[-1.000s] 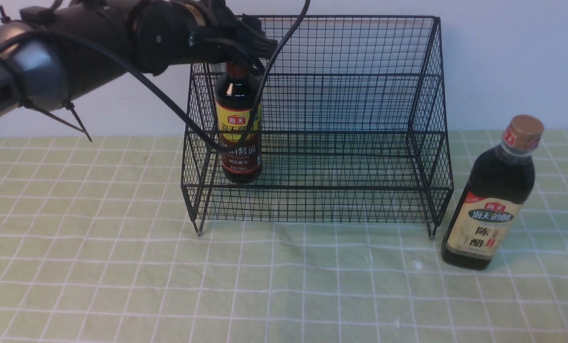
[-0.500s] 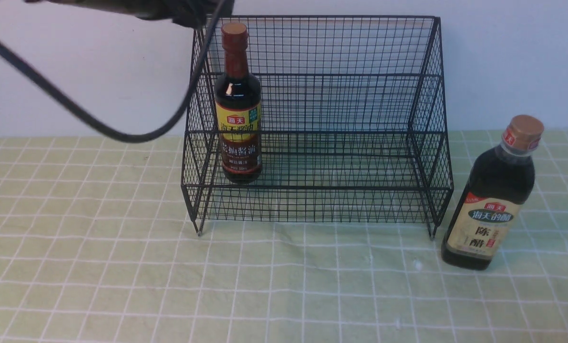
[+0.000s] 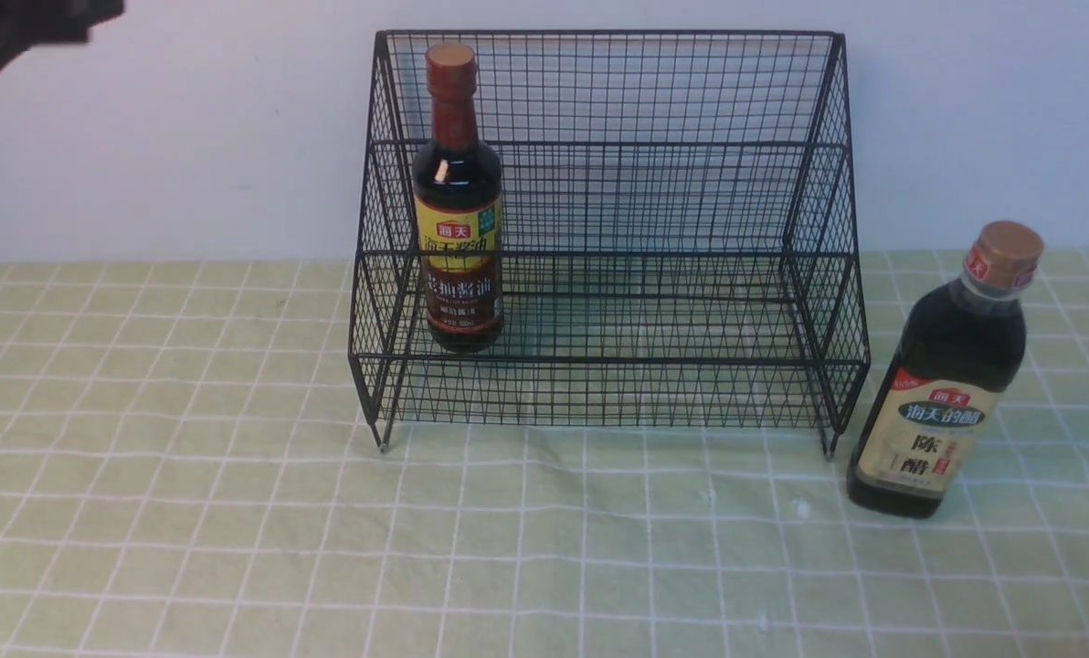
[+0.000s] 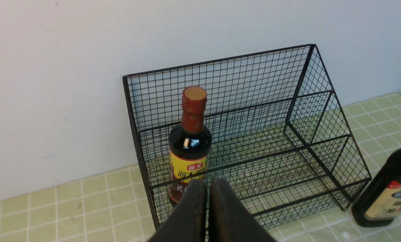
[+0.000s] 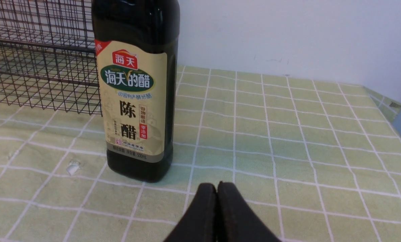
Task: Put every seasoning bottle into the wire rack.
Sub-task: Use the right arm to grab the condiment bottle closest to it
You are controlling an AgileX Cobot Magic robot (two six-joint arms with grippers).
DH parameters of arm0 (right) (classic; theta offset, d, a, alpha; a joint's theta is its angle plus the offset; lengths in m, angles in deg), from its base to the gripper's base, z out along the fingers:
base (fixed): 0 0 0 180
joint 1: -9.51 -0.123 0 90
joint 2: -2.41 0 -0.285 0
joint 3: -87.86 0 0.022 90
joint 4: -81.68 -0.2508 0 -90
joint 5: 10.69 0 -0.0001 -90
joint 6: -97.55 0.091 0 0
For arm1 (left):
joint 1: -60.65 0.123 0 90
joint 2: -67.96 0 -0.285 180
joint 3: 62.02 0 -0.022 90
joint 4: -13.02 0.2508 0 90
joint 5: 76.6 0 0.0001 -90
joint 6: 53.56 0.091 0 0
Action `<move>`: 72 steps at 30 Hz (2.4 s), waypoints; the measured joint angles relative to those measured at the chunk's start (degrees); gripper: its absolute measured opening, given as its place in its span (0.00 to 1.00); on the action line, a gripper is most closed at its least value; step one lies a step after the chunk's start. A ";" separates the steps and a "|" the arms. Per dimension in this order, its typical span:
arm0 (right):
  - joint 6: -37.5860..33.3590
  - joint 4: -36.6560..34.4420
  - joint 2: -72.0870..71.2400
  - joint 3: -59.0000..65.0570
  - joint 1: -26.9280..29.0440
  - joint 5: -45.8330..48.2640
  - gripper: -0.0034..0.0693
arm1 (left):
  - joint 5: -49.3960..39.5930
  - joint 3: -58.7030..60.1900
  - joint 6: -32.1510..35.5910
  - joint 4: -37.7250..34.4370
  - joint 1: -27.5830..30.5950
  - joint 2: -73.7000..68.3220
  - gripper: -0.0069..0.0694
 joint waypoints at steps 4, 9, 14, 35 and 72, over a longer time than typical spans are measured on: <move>0.00 0.00 0.00 0.00 0.00 0.00 0.03 | -0.06 5.88 -0.14 -0.04 0.00 7.39 0.08; 0.00 0.00 0.00 0.00 0.00 0.00 0.03 | -0.60 9.29 -0.19 -0.04 0.00 11.95 0.08; 0.00 0.00 0.00 0.00 0.00 0.00 0.03 | -1.68 9.78 -0.19 -0.04 0.00 12.92 0.08; 0.00 0.05 0.00 0.00 0.00 0.00 0.03 | 26.79 62.42 12.17 -0.90 10.97 47.27 0.08; 0.00 0.05 0.00 0.00 0.00 0.00 0.03 | 23.53 74.39 12.23 -1.79 15.73 53.01 0.08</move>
